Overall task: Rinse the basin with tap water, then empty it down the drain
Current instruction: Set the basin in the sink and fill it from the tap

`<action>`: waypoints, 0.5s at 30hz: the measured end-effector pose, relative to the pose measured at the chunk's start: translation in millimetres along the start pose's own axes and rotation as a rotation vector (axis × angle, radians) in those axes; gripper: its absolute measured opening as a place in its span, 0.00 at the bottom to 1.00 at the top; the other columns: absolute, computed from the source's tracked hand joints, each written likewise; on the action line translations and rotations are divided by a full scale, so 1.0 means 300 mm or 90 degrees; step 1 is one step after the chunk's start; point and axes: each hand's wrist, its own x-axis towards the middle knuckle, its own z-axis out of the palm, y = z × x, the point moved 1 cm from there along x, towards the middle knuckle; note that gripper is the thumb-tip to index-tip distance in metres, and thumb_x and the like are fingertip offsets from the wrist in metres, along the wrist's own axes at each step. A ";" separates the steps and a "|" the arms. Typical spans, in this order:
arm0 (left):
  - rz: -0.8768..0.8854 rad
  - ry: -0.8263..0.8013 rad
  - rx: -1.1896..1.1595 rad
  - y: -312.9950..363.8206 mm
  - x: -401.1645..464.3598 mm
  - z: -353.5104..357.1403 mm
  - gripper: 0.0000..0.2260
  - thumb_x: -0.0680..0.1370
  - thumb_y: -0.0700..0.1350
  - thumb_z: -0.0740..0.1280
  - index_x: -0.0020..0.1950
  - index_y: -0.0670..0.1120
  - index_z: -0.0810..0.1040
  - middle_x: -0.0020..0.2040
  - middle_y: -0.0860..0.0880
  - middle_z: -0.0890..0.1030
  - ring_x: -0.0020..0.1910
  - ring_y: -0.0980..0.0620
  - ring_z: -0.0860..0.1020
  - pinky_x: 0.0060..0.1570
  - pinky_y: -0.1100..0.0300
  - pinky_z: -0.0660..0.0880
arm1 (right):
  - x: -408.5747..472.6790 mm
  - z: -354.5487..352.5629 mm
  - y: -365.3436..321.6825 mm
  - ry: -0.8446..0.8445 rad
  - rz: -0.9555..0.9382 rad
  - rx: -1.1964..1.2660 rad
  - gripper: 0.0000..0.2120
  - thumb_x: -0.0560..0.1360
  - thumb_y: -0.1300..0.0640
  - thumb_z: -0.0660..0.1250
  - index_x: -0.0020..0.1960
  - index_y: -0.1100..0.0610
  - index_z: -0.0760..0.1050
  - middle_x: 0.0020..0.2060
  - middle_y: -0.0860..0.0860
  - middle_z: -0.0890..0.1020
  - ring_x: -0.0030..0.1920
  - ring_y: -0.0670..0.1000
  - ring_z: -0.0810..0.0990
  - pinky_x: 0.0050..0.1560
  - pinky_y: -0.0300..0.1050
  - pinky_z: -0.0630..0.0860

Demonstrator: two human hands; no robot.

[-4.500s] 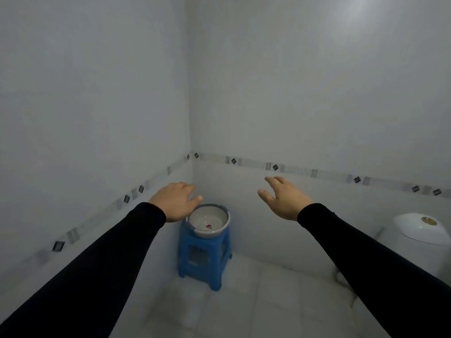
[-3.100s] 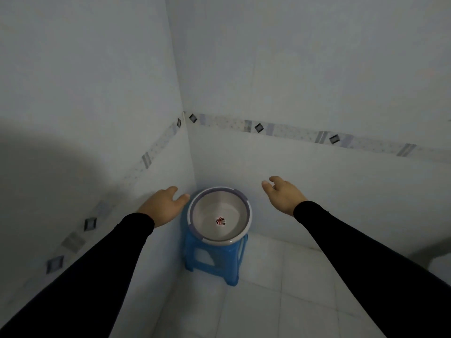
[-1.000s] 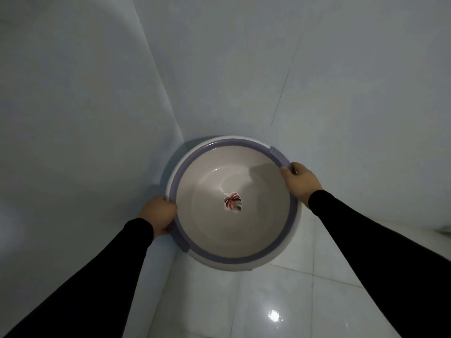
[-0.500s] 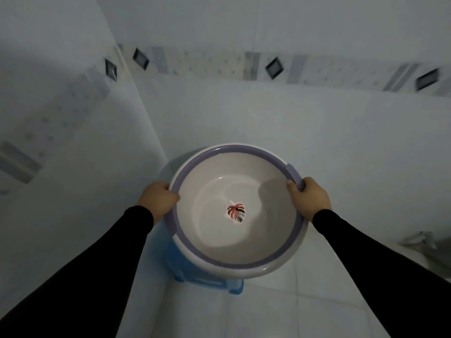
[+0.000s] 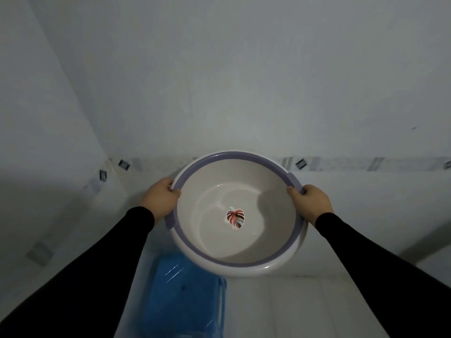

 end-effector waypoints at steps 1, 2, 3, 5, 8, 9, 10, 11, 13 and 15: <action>0.014 0.005 -0.001 0.048 -0.003 -0.005 0.10 0.78 0.41 0.62 0.59 0.43 0.76 0.52 0.41 0.81 0.51 0.41 0.79 0.57 0.46 0.75 | -0.003 -0.048 -0.015 0.014 -0.006 0.004 0.17 0.74 0.43 0.62 0.36 0.56 0.70 0.32 0.52 0.76 0.33 0.49 0.74 0.28 0.41 0.64; 0.031 0.009 -0.004 0.108 -0.007 -0.008 0.11 0.78 0.41 0.62 0.60 0.43 0.75 0.53 0.41 0.81 0.52 0.41 0.79 0.57 0.47 0.75 | -0.009 -0.112 -0.030 0.029 -0.011 0.011 0.18 0.73 0.42 0.61 0.35 0.56 0.70 0.32 0.52 0.77 0.34 0.50 0.74 0.29 0.42 0.65; 0.043 0.014 -0.004 0.147 -0.009 -0.009 0.12 0.78 0.42 0.61 0.60 0.43 0.75 0.53 0.41 0.81 0.52 0.42 0.79 0.57 0.47 0.75 | -0.014 -0.153 -0.042 0.036 -0.015 0.023 0.18 0.73 0.42 0.61 0.35 0.56 0.71 0.32 0.52 0.77 0.34 0.50 0.74 0.29 0.42 0.65; 0.074 0.025 0.000 0.251 -0.029 -0.011 0.12 0.79 0.42 0.61 0.61 0.42 0.74 0.54 0.42 0.80 0.52 0.42 0.78 0.55 0.51 0.75 | -0.037 -0.269 -0.060 0.064 -0.017 0.047 0.20 0.73 0.39 0.61 0.36 0.56 0.72 0.33 0.52 0.78 0.35 0.52 0.75 0.31 0.44 0.67; 0.117 0.027 0.015 0.380 -0.059 -0.006 0.13 0.80 0.44 0.60 0.63 0.42 0.73 0.55 0.42 0.79 0.53 0.42 0.77 0.54 0.53 0.74 | -0.072 -0.416 -0.084 0.102 -0.014 0.057 0.24 0.73 0.36 0.58 0.36 0.57 0.74 0.34 0.52 0.79 0.38 0.54 0.77 0.37 0.47 0.69; 0.129 0.022 0.020 0.414 -0.069 -0.004 0.13 0.80 0.44 0.60 0.63 0.41 0.73 0.55 0.42 0.78 0.53 0.41 0.77 0.55 0.52 0.74 | -0.084 -0.457 -0.089 0.115 -0.012 0.060 0.26 0.73 0.35 0.58 0.36 0.58 0.74 0.33 0.53 0.79 0.38 0.55 0.77 0.36 0.47 0.69; 0.146 0.017 0.020 0.459 -0.086 -0.002 0.13 0.80 0.44 0.59 0.63 0.41 0.73 0.56 0.42 0.78 0.53 0.41 0.77 0.54 0.52 0.73 | -0.104 -0.511 -0.093 0.133 -0.008 0.064 0.27 0.73 0.34 0.57 0.35 0.58 0.74 0.33 0.53 0.79 0.38 0.55 0.77 0.36 0.47 0.69; 0.158 0.014 0.022 0.494 -0.098 0.001 0.13 0.80 0.43 0.59 0.62 0.41 0.73 0.56 0.41 0.78 0.53 0.42 0.77 0.53 0.54 0.73 | -0.122 -0.553 -0.096 0.145 0.000 0.068 0.29 0.73 0.34 0.56 0.35 0.59 0.75 0.33 0.55 0.79 0.38 0.56 0.77 0.36 0.46 0.70; 0.179 0.011 0.028 0.561 -0.120 0.008 0.13 0.80 0.43 0.58 0.63 0.41 0.72 0.57 0.42 0.78 0.53 0.43 0.76 0.51 0.56 0.71 | -0.159 -0.632 -0.095 0.169 0.018 0.072 0.31 0.73 0.33 0.56 0.34 0.61 0.76 0.33 0.56 0.80 0.38 0.57 0.78 0.37 0.47 0.71; 0.211 -0.002 0.031 0.628 -0.147 0.020 0.13 0.81 0.44 0.57 0.62 0.41 0.72 0.56 0.42 0.78 0.52 0.43 0.76 0.50 0.57 0.70 | -0.206 -0.708 -0.088 0.191 0.041 0.093 0.32 0.73 0.33 0.57 0.35 0.63 0.77 0.34 0.57 0.80 0.38 0.57 0.78 0.39 0.48 0.74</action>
